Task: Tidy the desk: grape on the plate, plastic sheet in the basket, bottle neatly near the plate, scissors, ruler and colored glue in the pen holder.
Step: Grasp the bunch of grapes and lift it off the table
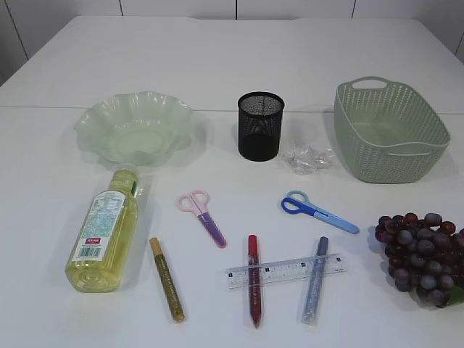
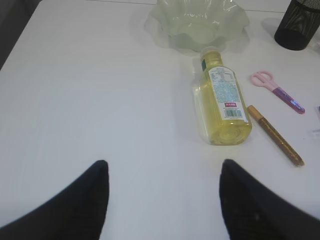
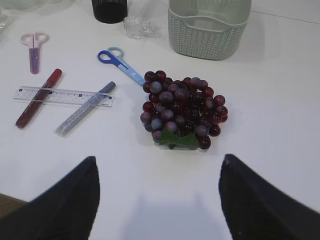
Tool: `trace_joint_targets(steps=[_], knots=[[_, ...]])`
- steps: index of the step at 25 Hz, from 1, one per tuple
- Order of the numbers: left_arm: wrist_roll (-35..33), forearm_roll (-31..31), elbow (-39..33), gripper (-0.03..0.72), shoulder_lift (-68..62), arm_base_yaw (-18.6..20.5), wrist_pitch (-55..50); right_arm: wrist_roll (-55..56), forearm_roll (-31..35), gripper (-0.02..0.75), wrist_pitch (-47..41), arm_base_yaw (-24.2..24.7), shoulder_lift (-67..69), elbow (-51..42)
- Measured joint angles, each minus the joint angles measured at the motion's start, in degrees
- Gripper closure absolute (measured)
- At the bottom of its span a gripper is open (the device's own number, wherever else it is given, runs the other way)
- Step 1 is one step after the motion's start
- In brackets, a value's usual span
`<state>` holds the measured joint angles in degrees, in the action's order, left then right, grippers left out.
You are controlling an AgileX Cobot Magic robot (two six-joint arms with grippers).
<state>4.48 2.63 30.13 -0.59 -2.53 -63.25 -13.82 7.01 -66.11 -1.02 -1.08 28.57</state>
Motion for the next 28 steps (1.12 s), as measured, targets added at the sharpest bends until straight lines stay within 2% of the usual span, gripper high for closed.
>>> trace_joint_targets(steps=[28], knots=[[0.0, 0.0, 0.0, 0.197, 0.0, 0.0, 0.0, 0.0, 0.0, 0.166, 0.0, 0.0, 0.0, 0.0]])
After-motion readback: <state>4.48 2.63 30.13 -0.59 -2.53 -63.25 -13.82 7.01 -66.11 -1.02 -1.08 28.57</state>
